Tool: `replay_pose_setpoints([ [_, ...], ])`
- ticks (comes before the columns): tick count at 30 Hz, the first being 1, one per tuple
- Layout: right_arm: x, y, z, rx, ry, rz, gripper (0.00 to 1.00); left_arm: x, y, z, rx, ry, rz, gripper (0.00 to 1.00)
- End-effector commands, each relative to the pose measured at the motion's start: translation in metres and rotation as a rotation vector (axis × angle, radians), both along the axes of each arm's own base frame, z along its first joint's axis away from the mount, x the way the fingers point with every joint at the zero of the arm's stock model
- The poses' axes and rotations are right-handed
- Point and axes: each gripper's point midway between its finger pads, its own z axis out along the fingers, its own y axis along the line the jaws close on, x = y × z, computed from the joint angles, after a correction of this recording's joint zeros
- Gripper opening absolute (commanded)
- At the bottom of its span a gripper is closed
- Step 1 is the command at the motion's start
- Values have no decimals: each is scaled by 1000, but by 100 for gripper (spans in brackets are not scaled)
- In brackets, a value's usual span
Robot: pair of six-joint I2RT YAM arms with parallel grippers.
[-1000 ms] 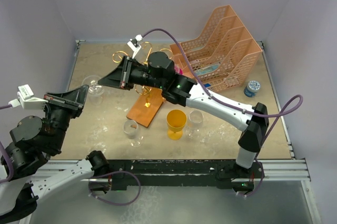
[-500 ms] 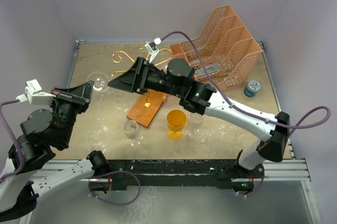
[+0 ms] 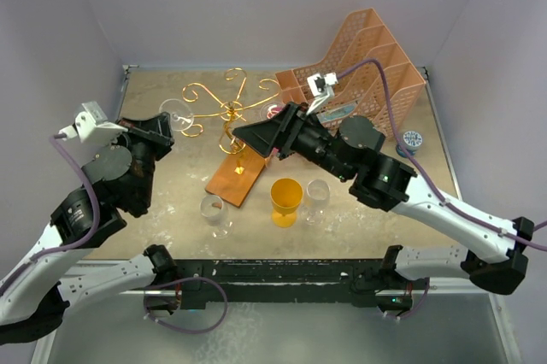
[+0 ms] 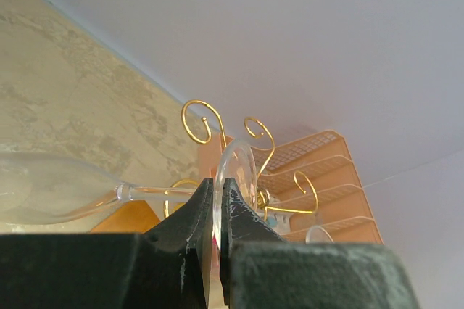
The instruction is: Place the wine glass upside down on the wine glass rack
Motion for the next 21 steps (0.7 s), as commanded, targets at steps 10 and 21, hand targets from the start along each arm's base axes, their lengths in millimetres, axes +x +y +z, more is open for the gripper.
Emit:
replay_pose_setpoints([
  [10,-3,-35,-14,-37,-88,-76,68,16,-22,22,-1,-66,-16,0],
  [21,-15,-37,-19,-16,-82,-24,67,36,-48,14,40,-50,-32,0],
])
